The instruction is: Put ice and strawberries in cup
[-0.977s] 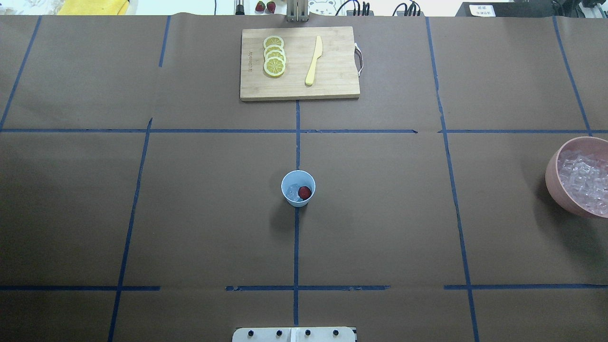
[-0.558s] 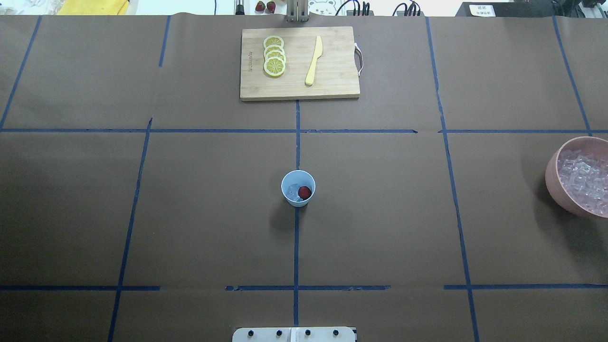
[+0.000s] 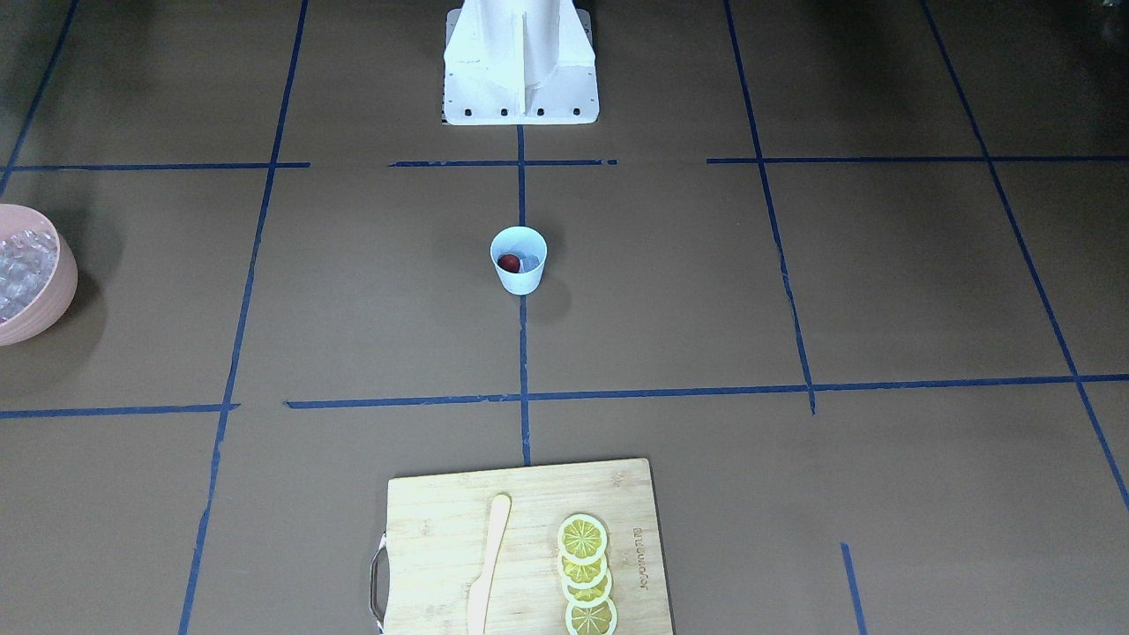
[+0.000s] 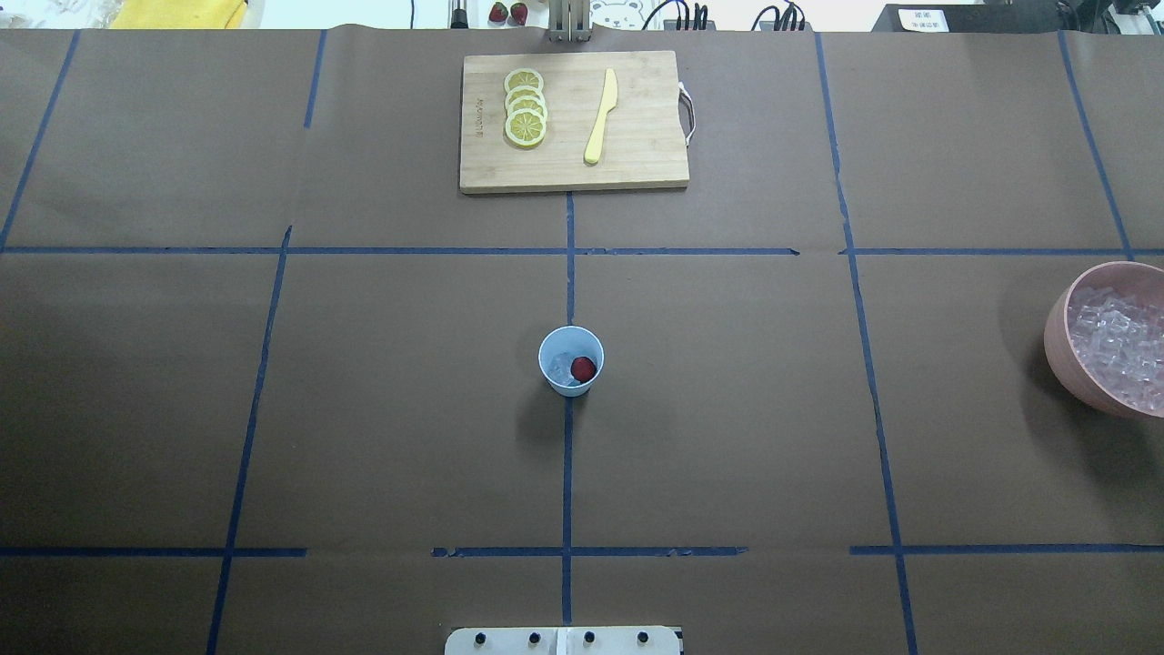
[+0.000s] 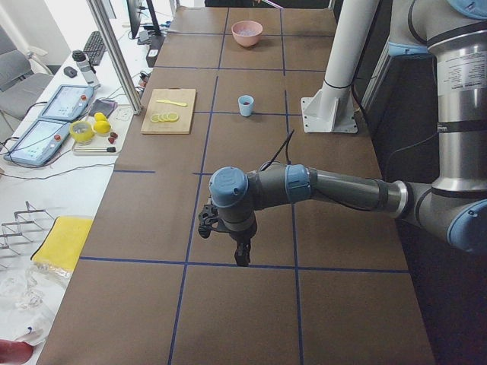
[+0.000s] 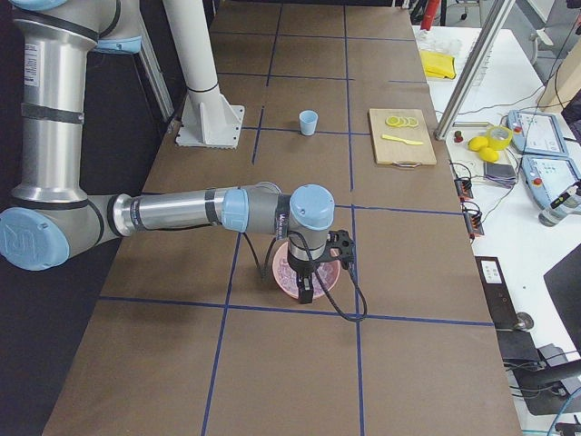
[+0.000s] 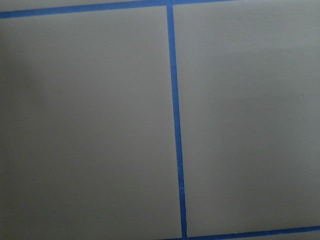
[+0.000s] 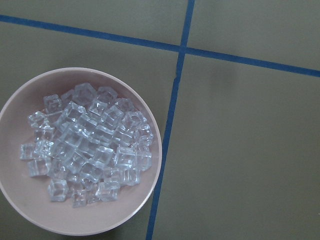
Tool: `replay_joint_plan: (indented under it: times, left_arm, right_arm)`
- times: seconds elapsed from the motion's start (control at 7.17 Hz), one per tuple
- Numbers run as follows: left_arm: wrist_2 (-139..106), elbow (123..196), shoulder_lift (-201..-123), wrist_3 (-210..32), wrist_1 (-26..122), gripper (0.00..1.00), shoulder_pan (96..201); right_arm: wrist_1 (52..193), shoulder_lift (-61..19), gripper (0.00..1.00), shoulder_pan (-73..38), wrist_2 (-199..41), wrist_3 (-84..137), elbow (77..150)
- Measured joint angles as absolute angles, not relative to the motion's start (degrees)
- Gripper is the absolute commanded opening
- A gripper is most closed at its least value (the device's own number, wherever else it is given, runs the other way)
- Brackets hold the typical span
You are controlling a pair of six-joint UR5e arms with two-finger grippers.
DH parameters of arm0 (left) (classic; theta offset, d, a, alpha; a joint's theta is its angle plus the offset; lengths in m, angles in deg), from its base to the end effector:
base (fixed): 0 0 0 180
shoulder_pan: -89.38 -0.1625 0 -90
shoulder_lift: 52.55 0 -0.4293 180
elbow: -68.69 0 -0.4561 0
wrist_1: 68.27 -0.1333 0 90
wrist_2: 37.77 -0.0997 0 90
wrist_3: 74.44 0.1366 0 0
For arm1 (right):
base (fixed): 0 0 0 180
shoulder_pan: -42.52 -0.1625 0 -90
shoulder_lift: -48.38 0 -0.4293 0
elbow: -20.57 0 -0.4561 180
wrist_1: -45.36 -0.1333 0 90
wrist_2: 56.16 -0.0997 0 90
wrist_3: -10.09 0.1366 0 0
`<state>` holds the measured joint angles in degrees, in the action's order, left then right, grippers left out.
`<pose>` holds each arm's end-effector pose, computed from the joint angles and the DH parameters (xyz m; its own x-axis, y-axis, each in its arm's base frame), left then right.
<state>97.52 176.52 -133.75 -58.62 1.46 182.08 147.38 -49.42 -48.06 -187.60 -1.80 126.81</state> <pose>-0.0580 -0.4616 0.6289 0.6824 0.1021 -0.7238 -0.1453 0.9894 0.0025 0.0478 -0.4855 0.6293 0.7352 -0.1578 0.6592 0.1445 0.9867 0.0750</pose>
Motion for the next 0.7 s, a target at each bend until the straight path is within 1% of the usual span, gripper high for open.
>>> replay_joint_plan:
  times: [0.7]
  left_arm:
    - [97.4,176.7,-132.5,-58.5,4.3,1.0,182.0]
  right_arm:
    - [143.9,-49.5,1.0,-47.3,-187.0,-1.5,126.0]
